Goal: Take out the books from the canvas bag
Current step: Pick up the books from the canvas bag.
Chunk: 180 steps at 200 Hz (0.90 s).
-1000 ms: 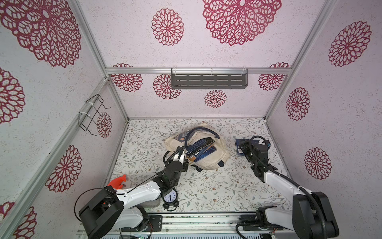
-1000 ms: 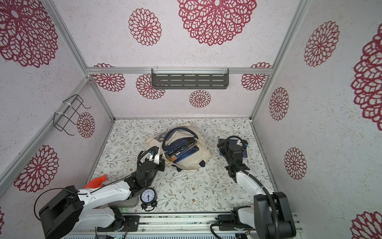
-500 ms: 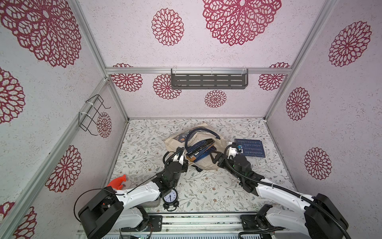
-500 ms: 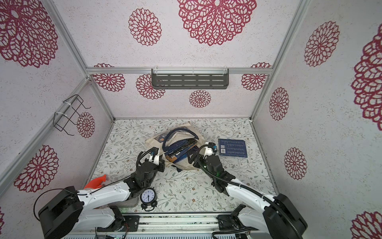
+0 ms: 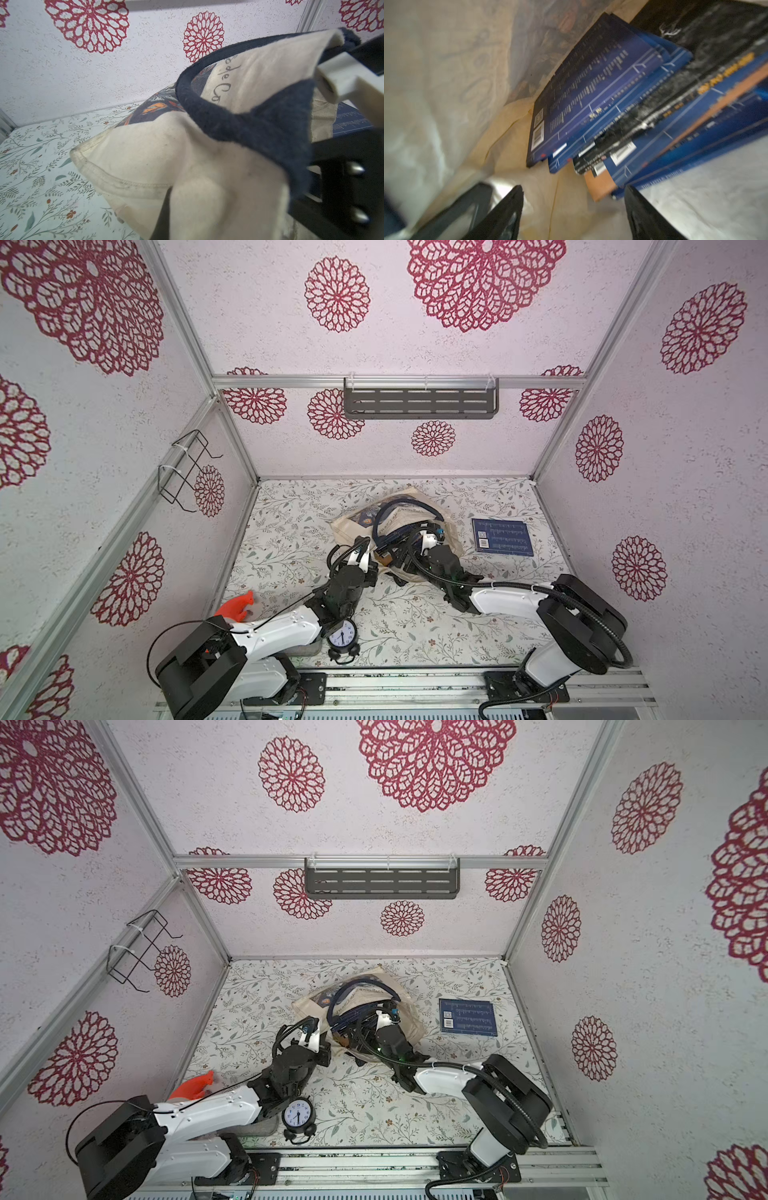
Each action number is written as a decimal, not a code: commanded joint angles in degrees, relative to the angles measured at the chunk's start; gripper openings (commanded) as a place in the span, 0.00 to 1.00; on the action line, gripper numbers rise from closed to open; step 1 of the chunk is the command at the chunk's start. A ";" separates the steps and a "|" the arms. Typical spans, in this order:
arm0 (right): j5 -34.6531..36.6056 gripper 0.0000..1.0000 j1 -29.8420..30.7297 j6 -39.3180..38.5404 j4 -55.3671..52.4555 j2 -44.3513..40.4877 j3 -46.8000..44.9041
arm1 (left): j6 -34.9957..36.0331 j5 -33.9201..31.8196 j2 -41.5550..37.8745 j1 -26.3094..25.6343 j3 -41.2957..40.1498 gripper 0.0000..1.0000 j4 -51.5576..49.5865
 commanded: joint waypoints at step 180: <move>2.98 0.41 -3.32 1.89 3.54 13.84 18.43 | 1.85 2.93 -1.23 -1.12 0.74 0.00 6.75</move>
